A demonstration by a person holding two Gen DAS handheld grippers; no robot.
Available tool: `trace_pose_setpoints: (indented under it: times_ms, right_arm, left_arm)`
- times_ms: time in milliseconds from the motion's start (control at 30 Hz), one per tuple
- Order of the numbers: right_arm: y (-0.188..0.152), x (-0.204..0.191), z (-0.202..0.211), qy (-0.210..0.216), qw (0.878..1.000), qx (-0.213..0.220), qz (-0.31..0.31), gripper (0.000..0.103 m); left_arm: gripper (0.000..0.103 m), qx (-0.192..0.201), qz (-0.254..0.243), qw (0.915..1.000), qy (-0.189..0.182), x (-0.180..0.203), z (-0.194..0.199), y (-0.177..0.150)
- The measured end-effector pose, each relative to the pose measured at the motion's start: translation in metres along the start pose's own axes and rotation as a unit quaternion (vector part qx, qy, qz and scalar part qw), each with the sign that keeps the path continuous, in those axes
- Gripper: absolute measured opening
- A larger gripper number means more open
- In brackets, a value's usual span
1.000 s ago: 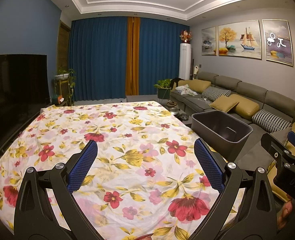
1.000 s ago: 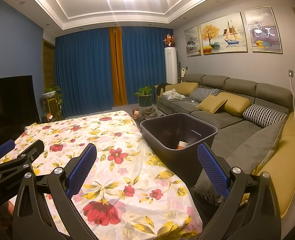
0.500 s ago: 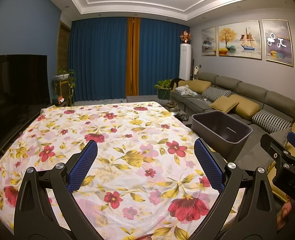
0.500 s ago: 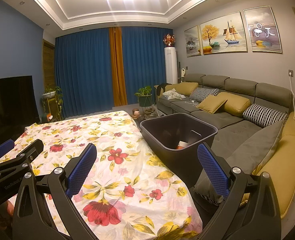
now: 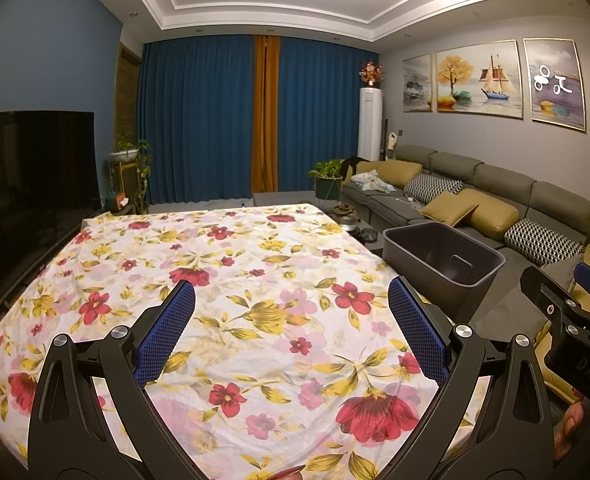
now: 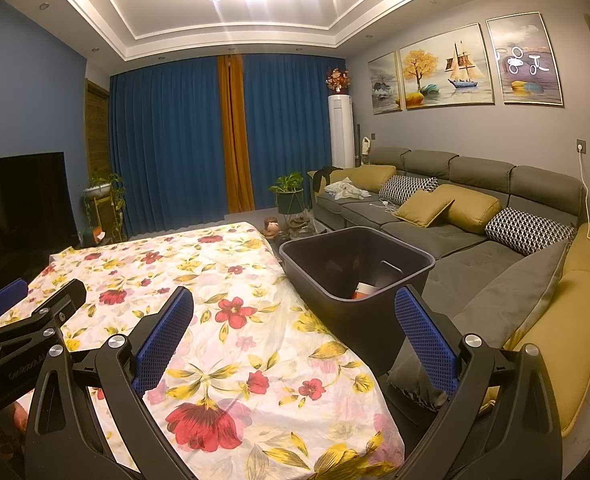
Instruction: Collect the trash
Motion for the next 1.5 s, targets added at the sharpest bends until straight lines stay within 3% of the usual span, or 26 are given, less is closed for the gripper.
trace_pose_setpoints:
  times_ms: [1267, 1500]
  right_arm:
    - [0.0002, 0.0004, 0.0005, 0.0, 1.0, 0.0, 0.0, 0.097]
    - [0.0001, 0.0008, 0.0011, 0.001, 1.0, 0.0, -0.001, 0.097]
  left_arm:
    - [0.097, -0.003, 0.004, 1.0, -0.005, 0.0021, 0.0008, -0.001]
    - [0.094, 0.001, 0.0, 1.0, -0.006, 0.0025, 0.0035, -0.0017]
Point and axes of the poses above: each gripper's, at about its wrist camera, not at the fingertips, and z roughly against the way its jaws point, x to its right, y to its top, the point moved 7 cm from there along -z, roughly the way its jaws point, and after that the axes turned 5 degrees about y, right-handed, at the moved point
